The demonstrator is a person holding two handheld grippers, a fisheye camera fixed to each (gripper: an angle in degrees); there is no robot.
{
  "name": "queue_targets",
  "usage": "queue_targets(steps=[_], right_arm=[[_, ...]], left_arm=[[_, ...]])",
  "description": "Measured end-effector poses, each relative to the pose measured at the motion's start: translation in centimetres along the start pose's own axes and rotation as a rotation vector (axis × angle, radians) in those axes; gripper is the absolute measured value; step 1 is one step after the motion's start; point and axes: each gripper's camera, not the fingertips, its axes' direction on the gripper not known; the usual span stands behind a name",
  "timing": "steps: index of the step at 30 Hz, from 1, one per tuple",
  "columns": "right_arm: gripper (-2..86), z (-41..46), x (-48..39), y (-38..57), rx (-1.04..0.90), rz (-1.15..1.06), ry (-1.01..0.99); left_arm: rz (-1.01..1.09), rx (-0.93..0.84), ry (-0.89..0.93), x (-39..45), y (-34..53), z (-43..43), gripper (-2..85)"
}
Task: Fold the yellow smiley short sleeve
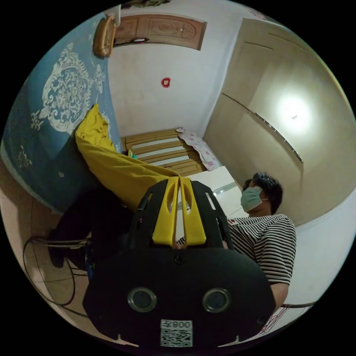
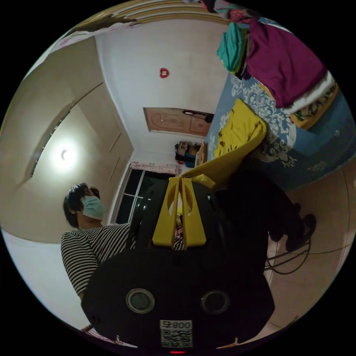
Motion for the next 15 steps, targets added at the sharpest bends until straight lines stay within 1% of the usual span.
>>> queue_targets(steps=[8, 15], right_arm=[[0.4, 2.9, -0.3, -5.2, 0.023, 0.017, -0.006], [0.4, 7.1, -1.0, -12.7, 0.024, -0.003, 0.011]], left_arm=[[-0.002, -0.002, -0.016, -2.6, -6.2, 5.3, 0.6], [0.012, -0.012, -0.026, -5.6, -13.3, 10.8, 0.6]])
